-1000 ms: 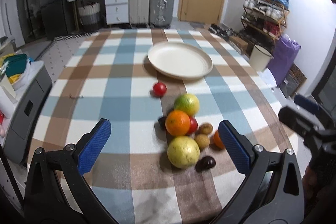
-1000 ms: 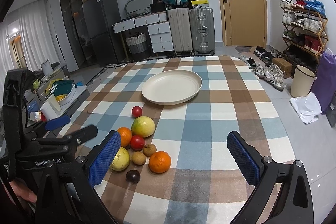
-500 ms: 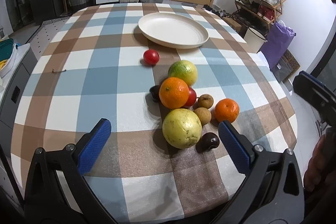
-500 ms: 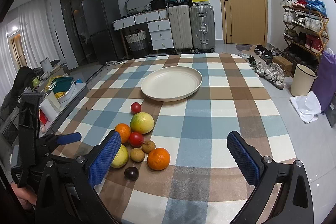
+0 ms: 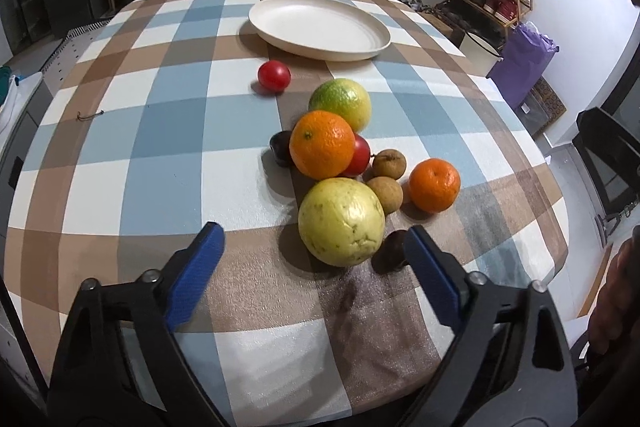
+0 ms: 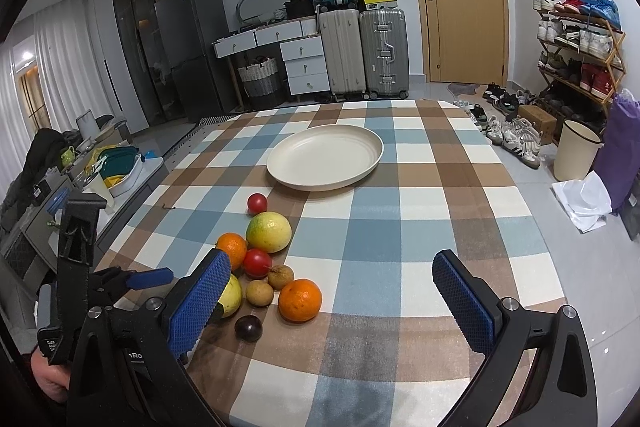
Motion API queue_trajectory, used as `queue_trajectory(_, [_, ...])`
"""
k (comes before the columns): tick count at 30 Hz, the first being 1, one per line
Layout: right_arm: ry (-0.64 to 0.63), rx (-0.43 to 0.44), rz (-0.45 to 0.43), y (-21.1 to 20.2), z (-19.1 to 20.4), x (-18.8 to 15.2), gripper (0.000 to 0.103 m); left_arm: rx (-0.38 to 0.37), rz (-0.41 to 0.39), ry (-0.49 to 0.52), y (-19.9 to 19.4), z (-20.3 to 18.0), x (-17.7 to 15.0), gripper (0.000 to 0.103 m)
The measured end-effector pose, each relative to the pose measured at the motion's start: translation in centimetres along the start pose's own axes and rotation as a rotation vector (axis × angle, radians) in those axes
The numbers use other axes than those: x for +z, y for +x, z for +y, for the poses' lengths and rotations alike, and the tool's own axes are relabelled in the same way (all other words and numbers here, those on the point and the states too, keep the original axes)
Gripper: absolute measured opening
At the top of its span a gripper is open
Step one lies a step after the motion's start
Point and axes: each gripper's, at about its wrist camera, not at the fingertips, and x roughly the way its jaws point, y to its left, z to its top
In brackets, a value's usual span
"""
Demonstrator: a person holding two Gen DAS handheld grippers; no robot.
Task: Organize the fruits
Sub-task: 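Lower the left tool onto the pale yellow pomelo and close its fingers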
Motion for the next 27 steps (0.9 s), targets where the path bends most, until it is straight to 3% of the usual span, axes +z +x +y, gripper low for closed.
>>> queue_trajectory(7, [0.011, 0.001, 0.003, 0.0, -0.2, -0.2, 0.103, -0.049, 0.003, -0.014, 0.4, 0.4, 0.0, 0.078])
queue_trajectory(11, [0.010, 0.000, 0.003, 0.0, -0.2, -0.3, 0.103, -0.115, -0.001, -0.037, 0.9, 0.9, -0.2, 0.075])
queue_trajectory(15, [0.011, 0.001, 0.004, 0.0, -0.2, -0.4, 0.103, -0.151, 0.008, -0.047, 1.6, 1.2, -0.3, 0.057])
queue_trajectory(17, [0.013, 0.001, 0.007, 0.0, -0.2, -0.5, 0.103, -0.208, 0.012, -0.049, 1.9, 1.3, -0.3, 0.045])
queue_trajectory(27, [0.018, 0.056, -0.007, 0.2, -0.3, -0.9, 0.103, -0.233, 0.000, -0.047, 1.6, 2.0, -0.7, 0.045])
